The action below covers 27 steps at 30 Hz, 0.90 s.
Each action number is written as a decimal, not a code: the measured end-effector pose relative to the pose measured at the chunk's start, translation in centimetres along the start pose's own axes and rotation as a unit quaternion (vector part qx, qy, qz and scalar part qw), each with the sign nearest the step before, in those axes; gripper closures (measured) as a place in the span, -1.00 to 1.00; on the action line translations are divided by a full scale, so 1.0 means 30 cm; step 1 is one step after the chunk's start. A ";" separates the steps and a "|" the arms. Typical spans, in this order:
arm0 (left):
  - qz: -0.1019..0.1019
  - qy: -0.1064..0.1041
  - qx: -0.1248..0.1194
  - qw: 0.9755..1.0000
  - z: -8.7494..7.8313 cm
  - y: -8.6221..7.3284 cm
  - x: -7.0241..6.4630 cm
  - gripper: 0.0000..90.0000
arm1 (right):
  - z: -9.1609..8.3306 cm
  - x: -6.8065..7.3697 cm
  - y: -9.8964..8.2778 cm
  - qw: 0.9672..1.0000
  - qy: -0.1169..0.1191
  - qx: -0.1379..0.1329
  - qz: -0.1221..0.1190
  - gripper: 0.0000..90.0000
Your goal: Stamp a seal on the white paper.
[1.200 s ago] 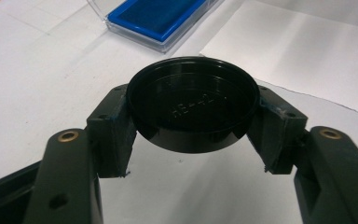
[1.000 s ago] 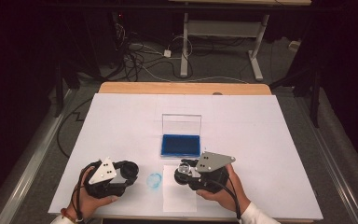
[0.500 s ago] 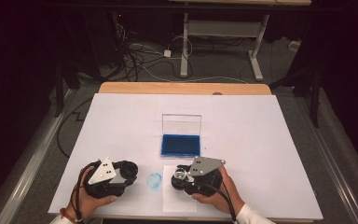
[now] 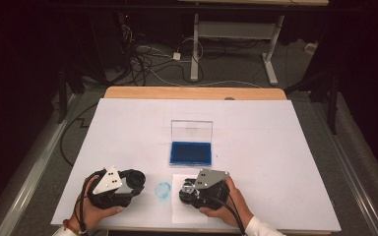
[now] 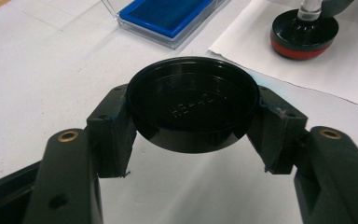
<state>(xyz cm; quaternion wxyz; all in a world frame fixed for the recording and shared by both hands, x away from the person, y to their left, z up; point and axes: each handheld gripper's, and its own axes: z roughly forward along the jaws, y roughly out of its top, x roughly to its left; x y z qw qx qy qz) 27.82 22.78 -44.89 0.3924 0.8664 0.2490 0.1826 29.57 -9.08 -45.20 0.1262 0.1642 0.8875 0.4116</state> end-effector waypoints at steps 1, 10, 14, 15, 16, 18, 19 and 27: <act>0.000 -0.001 0.000 1.000 0.000 0.000 0.000 -0.18 | 0.002 -0.001 -0.002 1.000 0.000 -0.001 -0.002 0.27; 0.003 -0.002 0.006 1.000 0.005 -0.003 -0.002 -0.18 | -0.001 0.007 -0.013 1.000 -0.004 0.000 0.000 0.27; 0.002 -0.002 0.006 1.000 0.003 -0.004 -0.002 -0.18 | -0.005 -0.002 -0.021 1.000 0.004 -0.002 0.007 0.27; 0.002 -0.002 0.006 1.000 0.003 -0.004 -0.002 -0.19 | -0.005 -0.002 -0.021 1.000 0.003 -0.003 0.005 0.27; 0.002 -0.002 0.007 1.000 0.004 -0.004 -0.002 -0.18 | -0.004 0.002 -0.020 1.000 0.000 -0.002 0.003 0.27; 0.002 -0.002 0.007 1.000 0.004 -0.003 -0.003 -0.18 | -0.002 0.008 -0.018 1.000 -0.004 0.000 0.000 0.27; 0.003 -0.003 0.007 1.000 0.004 -0.003 -0.004 -0.18 | -0.002 0.008 -0.017 1.000 -0.005 0.001 0.000 0.27; 0.003 -0.003 0.008 1.000 0.005 -0.002 -0.005 -0.18 | -0.001 0.002 -0.017 1.000 0.000 0.001 0.002 0.27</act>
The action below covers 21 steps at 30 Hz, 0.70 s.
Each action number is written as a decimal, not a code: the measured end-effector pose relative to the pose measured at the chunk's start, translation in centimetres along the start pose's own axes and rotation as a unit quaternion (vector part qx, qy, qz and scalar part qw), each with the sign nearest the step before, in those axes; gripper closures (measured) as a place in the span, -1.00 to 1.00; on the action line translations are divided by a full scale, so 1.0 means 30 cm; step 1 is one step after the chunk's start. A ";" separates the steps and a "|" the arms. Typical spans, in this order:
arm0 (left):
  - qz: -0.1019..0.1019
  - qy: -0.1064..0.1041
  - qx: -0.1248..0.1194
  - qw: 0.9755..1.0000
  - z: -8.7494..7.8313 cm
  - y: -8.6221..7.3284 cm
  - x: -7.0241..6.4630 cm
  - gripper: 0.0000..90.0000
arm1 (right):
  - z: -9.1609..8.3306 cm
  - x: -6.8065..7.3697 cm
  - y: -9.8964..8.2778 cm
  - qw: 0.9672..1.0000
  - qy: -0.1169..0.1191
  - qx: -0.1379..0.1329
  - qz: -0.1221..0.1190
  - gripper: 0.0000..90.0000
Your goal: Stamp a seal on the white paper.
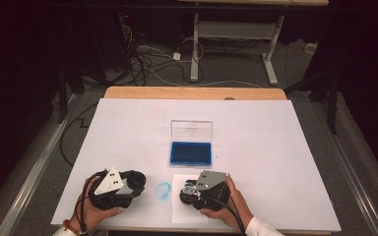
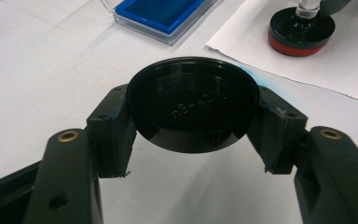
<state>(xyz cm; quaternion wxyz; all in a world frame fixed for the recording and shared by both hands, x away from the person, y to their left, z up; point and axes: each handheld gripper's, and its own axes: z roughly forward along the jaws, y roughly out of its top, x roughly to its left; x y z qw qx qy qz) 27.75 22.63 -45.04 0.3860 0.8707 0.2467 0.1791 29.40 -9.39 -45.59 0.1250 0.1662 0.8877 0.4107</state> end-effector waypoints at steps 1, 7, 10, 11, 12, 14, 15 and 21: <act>0.001 0.001 0.001 1.000 0.001 0.000 0.000 -0.19 | 0.001 0.004 0.002 1.000 -0.004 0.001 0.000 0.27; 0.002 -0.001 0.002 1.000 0.002 0.000 -0.001 -0.18 | 0.000 0.007 0.003 1.000 -0.007 0.004 0.000 0.27; 0.002 -0.001 0.003 1.000 0.002 -0.001 -0.001 -0.18 | 0.002 0.007 0.003 1.000 -0.007 0.003 0.000 0.27; 0.002 -0.001 0.003 1.000 0.003 -0.001 -0.001 -0.19 | 0.001 0.011 0.005 1.000 -0.009 0.005 -0.002 0.27; 0.001 -0.002 0.002 1.000 0.003 -0.001 0.000 -0.18 | 0.001 0.013 0.006 1.000 -0.012 0.006 -0.003 0.27; 0.002 -0.002 0.002 1.000 0.003 0.001 -0.002 -0.18 | 0.002 0.014 0.007 1.000 -0.013 0.008 -0.005 0.27; 0.003 -0.002 0.002 1.000 0.004 0.001 -0.004 -0.18 | 0.003 0.013 0.007 1.000 -0.012 0.007 -0.002 0.27; 0.004 -0.004 0.003 1.000 0.005 0.003 -0.006 -0.18 | 0.003 0.009 0.006 1.000 -0.010 0.009 -0.003 0.27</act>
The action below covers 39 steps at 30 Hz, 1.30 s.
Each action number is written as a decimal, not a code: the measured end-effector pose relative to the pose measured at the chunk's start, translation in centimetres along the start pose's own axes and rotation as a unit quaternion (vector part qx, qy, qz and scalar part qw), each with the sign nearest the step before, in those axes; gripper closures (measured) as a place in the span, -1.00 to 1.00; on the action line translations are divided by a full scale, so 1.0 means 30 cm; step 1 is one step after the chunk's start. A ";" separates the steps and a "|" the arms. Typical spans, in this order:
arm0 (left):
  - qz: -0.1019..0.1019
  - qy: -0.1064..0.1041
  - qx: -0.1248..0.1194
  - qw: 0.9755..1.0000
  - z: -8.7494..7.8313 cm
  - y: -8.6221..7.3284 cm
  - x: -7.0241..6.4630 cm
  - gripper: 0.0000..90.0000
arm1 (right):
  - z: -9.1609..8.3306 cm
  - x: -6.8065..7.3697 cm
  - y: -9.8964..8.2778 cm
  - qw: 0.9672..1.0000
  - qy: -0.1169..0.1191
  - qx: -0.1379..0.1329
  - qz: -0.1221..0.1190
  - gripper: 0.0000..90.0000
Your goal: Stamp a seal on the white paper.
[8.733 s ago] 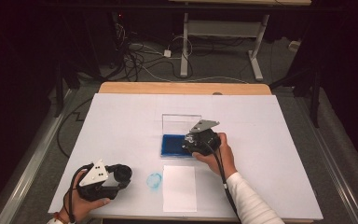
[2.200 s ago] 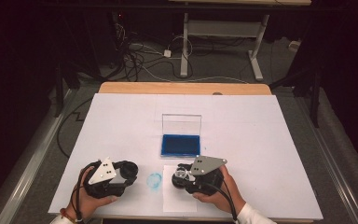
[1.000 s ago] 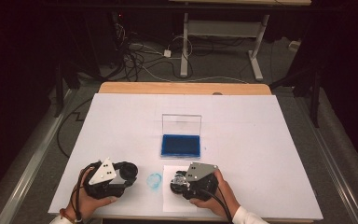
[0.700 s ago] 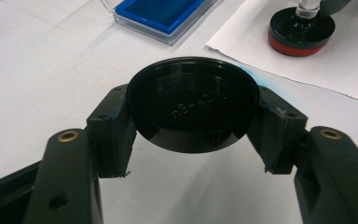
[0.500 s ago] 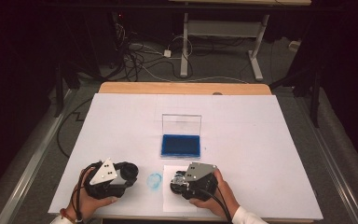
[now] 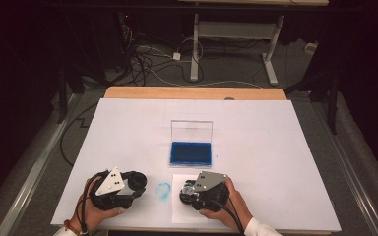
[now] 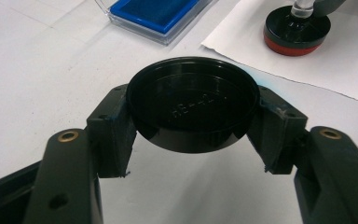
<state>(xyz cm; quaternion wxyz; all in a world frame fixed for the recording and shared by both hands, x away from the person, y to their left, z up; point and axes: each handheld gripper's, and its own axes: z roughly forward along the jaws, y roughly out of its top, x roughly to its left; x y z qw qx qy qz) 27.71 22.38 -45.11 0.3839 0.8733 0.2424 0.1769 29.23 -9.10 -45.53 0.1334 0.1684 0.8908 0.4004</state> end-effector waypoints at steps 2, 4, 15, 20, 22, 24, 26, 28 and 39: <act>0.000 -0.002 0.000 1.000 0.000 0.000 0.000 -0.18 | 0.000 -0.001 0.000 1.000 0.001 0.001 -0.002 0.27; 0.002 -0.002 0.001 1.000 0.001 0.000 -0.002 -0.18 | 0.001 -0.002 0.003 1.000 0.000 0.005 -0.004 0.27; 0.003 -0.002 0.004 1.000 0.004 0.002 -0.002 -0.18 | 0.000 -0.005 0.002 1.000 0.003 0.005 -0.002 0.27; 0.002 -0.002 0.003 1.000 0.001 -0.001 -0.003 -0.18 | -0.001 0.000 -0.002 1.000 -0.001 0.006 -0.007 0.27; 0.001 -0.003 0.002 1.000 -0.002 -0.002 -0.002 -0.18 | -0.002 0.001 -0.003 1.000 -0.003 0.005 -0.008 0.27; 0.001 -0.002 0.001 1.000 -0.004 -0.002 -0.001 -0.18 | -0.001 0.002 -0.002 1.000 -0.003 0.006 -0.011 0.27; 0.001 -0.002 0.002 1.000 -0.003 -0.002 0.001 -0.18 | 0.001 0.004 0.000 1.000 -0.006 0.009 -0.015 0.27; 0.002 -0.002 0.003 1.000 -0.002 -0.002 0.001 -0.18 | 0.002 0.006 0.004 1.000 -0.008 0.012 -0.012 0.27; 0.002 -0.003 0.000 1.000 0.001 0.003 0.003 -0.18 | -0.008 -0.003 0.006 1.000 -0.002 0.015 -0.005 0.27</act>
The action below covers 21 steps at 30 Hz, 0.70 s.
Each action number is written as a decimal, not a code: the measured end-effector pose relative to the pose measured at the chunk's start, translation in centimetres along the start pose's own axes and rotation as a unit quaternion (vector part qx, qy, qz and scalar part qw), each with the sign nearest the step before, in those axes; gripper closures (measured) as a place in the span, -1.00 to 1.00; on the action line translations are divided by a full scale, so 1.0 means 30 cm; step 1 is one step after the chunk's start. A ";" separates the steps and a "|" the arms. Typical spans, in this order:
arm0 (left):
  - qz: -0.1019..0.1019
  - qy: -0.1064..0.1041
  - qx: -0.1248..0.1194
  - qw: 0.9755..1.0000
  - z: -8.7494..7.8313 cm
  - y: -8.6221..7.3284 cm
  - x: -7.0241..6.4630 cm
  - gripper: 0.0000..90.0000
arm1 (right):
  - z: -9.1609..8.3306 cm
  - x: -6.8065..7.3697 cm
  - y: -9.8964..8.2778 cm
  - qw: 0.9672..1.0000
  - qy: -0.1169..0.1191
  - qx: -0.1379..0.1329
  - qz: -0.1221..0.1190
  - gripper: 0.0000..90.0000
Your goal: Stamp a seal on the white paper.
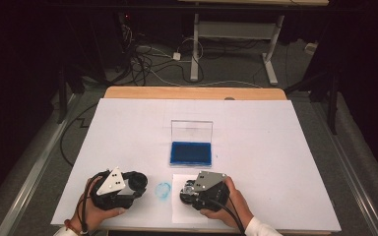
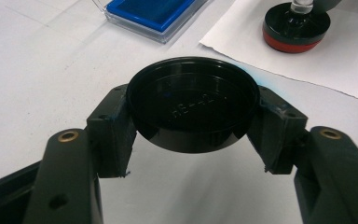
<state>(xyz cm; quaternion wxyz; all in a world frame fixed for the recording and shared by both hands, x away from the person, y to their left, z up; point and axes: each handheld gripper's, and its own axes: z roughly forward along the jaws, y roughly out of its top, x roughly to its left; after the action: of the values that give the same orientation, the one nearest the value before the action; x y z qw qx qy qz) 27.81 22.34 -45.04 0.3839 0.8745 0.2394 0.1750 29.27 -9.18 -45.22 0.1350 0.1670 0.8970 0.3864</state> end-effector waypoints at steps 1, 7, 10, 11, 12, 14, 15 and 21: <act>-0.001 0.001 -0.001 1.000 -0.001 0.000 0.001 -0.18 | -0.002 -0.004 -0.001 1.000 0.001 -0.002 0.007 0.27; 0.000 0.002 0.000 1.000 -0.003 0.000 0.003 -0.18 | -0.050 -0.029 0.018 0.999 0.004 -0.036 0.028 0.27; 0.001 0.002 -0.001 1.000 -0.003 0.000 0.002 -0.18 | -0.085 -0.035 0.033 0.998 -0.001 -0.051 0.027 0.27; 0.001 0.001 0.000 1.000 -0.002 0.000 0.002 -0.18 | -0.095 -0.038 0.038 0.998 -0.005 -0.057 0.029 0.27; 0.001 0.002 0.000 1.000 -0.003 0.000 0.003 -0.18 | -0.106 -0.042 0.041 0.998 -0.006 -0.062 0.031 0.27; 0.001 0.002 -0.001 1.000 -0.003 0.000 0.003 -0.19 | -0.127 -0.049 0.046 0.997 -0.010 -0.071 0.033 0.26; 0.000 0.002 -0.002 1.000 -0.004 0.000 0.003 -0.18 | -0.135 -0.053 0.047 0.997 -0.012 -0.074 0.032 0.27; 0.001 0.001 -0.001 1.000 -0.003 -0.002 0.007 -0.18 | -0.178 -0.067 0.058 0.995 -0.022 -0.087 0.033 0.27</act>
<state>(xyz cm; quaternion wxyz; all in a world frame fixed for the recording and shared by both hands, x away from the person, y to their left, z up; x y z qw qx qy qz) 27.92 22.54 -45.02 0.3843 0.8741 0.2390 0.1763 29.44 -12.33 -40.16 0.1555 0.1924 0.8507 0.4638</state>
